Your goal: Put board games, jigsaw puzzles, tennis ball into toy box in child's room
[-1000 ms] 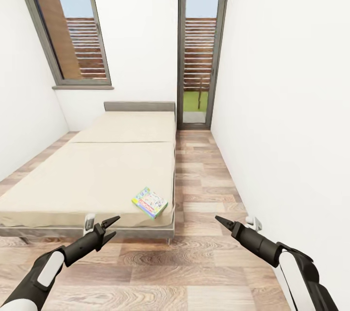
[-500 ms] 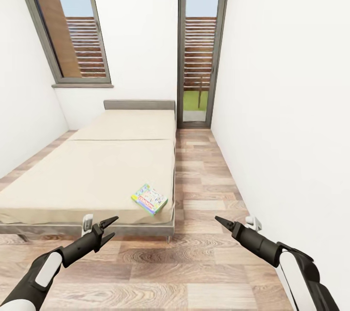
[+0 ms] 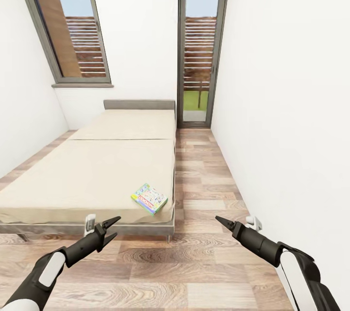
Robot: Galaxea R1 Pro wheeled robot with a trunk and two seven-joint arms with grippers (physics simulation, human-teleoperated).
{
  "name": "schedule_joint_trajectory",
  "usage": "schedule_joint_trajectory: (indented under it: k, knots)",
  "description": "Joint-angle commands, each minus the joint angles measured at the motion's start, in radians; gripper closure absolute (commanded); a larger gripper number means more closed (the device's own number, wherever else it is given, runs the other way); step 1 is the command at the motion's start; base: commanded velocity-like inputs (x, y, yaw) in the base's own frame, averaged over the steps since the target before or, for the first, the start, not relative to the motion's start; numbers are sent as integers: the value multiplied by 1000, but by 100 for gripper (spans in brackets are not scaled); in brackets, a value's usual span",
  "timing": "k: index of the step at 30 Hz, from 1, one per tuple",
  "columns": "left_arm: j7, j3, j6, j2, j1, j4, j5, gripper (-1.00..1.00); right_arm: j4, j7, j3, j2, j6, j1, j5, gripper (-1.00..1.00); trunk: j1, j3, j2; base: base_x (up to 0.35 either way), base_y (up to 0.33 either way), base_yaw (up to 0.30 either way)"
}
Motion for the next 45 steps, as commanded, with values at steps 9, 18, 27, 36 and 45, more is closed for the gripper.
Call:
schedule_joint_trajectory:
  k: [9, 18, 27, 36, 45]
  knots:
    - [-3, -1, 4, -18, 0, -8, 0, -100, 0, 5, 1, 2, 6, -1, 1, -100, 0, -1, 0, 0, 0, 0]
    - [-3, -1, 4, -22, 0, -15, 1, -100, 1, 5, 4, 10, 6, -1, 6, -100, 0, -1, 0, 0, 0, 0]
    - [-1, -3, 4, -43, 0, -15, -1, -100, 1, 5, 4, 8, 6, -1, 6, -100, 0, -1, 0, 7, 0, 0]
    - [-1, -2, 4, -56, 0, -15, -1, -100, -1, 4, 5, 15, 6, -1, 8, -100, 0, -1, 0, 112, 33, 0]
    - [-2, 3, 4, -55, 1, -15, 1, -100, 0, 5, 14, 14, 6, -1, 8, -100, 0, -1, 0, 25, 7, 0]
